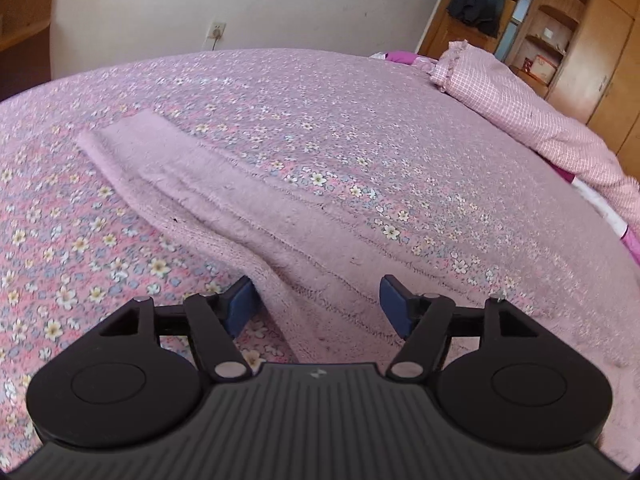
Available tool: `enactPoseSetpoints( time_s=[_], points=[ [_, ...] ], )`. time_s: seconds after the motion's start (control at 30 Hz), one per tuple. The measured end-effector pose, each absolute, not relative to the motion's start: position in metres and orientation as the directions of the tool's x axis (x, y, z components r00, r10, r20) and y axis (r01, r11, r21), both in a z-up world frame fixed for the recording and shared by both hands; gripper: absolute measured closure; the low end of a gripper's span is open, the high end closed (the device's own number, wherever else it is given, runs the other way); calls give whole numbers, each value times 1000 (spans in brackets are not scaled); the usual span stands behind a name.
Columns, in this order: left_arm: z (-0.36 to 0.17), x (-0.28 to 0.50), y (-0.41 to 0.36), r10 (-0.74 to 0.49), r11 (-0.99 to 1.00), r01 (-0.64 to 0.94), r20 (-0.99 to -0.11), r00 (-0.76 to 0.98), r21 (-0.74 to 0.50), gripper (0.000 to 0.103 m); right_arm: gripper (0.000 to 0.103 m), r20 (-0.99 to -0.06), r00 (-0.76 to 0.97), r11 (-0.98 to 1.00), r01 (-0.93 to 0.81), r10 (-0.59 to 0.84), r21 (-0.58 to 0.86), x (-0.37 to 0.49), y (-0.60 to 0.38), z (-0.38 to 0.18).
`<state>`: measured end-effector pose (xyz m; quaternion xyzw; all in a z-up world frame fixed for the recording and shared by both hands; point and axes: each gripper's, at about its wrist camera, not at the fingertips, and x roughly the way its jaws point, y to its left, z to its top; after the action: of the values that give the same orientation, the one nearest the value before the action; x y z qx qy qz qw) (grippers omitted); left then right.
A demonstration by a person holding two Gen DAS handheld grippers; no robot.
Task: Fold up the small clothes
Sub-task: 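Grasp the other sleeve cuff with the left gripper and lift it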
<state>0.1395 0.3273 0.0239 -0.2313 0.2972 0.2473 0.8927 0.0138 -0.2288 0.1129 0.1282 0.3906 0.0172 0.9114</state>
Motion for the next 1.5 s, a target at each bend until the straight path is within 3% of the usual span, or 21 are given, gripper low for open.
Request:
enactPoseSetpoints(
  time_s=[0.17,0.27,0.33,0.4,0.77,1.17,1.5],
  points=[
    [23,143,318,330,799,-566,-639,695,-203,37,43,-708,694,967,69,131,247,14,-229,113],
    [23,143,316,351,806,-567,-635,688,-170,60,43,-707,695,967,69,131,247,14,-229,113],
    [25,141,317,339,814,-554,-632,697,-175,82,43,-707,695,966,70,131,248,14,-229,113],
    [29,138,316,330,820,-542,-621,711,-185,87,43,-706,696,966,71,131,249,14,-230,113],
    [78,116,284,306,869,-455,-511,804,-197,89,43,-687,715,961,82,129,266,12,-237,118],
    [143,97,209,185,935,-289,-413,892,-205,90,43,-662,739,948,110,123,299,1,-252,122],
    [163,87,115,25,979,-103,-398,917,-176,90,43,-641,759,933,138,117,333,-8,-268,123]
  ],
)
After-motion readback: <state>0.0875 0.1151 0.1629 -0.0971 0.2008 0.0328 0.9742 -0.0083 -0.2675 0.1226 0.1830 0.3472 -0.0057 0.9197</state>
